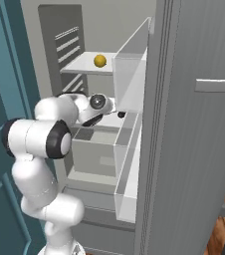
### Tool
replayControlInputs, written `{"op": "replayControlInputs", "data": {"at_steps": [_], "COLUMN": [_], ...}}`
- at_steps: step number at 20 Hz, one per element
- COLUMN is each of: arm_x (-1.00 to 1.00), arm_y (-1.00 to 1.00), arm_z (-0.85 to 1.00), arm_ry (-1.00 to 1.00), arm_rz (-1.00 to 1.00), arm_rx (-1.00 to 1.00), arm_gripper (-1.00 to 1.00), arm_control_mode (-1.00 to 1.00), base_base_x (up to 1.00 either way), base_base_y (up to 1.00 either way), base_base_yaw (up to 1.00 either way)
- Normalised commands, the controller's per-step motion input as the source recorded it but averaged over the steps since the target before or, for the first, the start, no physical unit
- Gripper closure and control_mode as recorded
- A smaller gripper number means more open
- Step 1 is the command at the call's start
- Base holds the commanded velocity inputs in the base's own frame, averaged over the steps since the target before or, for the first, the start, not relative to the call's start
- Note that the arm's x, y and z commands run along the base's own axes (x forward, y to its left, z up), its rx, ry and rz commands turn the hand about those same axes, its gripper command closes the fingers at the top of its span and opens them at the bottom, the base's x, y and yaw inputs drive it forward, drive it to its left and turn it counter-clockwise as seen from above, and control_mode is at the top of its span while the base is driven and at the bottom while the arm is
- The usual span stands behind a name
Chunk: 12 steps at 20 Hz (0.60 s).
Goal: Move the eggplant and pear from the top shelf to the second highest shelf to make space. Then, place the pitcher from the counter on the cleared top shelf.
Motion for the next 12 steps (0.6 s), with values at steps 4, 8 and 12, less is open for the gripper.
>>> {"op": "replayControlInputs", "data": {"at_steps": [4, 8, 12], "arm_x": [-0.78, -0.71, -0.54], "arm_y": [0.0, 0.01, 0.09], "arm_z": [0.94, 1.0, 1.0], "arm_ry": [-0.01, -0.03, -0.05], "arm_rz": [0.0, 0.0, 0.0], "arm_rx": [0.03, 0.05, 0.05], "arm_gripper": [-1.0, -1.0, -1.0], "arm_control_mode": [-1.0, -1.0, -1.0], "base_base_x": [0.0, 0.0, 0.0], "base_base_y": [0.0, 0.0, 0.0], "base_base_yaw": [0.0, 0.0, 0.0]}}
